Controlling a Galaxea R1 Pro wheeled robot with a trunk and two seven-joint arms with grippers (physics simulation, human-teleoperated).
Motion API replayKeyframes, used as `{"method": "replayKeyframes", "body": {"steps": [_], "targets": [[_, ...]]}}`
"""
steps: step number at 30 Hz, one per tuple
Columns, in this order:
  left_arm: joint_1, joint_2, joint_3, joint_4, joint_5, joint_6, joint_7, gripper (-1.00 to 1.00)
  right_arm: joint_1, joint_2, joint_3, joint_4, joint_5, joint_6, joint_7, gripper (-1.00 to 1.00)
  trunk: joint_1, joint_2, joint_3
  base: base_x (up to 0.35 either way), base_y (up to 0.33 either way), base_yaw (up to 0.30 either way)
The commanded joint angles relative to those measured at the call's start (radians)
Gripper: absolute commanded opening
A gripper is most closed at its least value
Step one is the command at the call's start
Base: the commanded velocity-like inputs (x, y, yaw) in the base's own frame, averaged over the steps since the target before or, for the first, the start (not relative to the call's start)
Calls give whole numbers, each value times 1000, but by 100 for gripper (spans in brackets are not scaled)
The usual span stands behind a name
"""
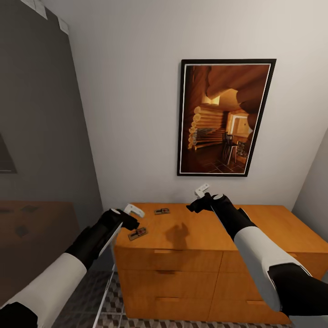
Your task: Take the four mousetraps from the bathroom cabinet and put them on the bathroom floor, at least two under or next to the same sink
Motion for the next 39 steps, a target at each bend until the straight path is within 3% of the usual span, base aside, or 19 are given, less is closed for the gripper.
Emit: {"method": "replayKeyframes", "body": {"steps": [1, 11, 19, 39], "targets": [[-1, 4, 2, -1, -2, 4, -4, 100, 0, 0, 0, -2, 11, 3, 5, 100, 0, -1, -1, 0, 0, 0], [-1, 15, 19, 0, -2, -10, -7, 100, 0, 0, 0, -2, 13, 3, 4, 100, 0, -1, -1, 0, 0, 0], [-1, 1, 18, 1, -1, -53, -8, 100, 0, 0, 1, -2, 14, 4, 4, 100, 0, -1, -1, 0, 0, 0], [-1, -32, 14, 4, 1, -62, -23, 100, 0, 1, -1, -4, 10, 27, 17, 100, 0, -1, -1, 0, 0, 0]]}}
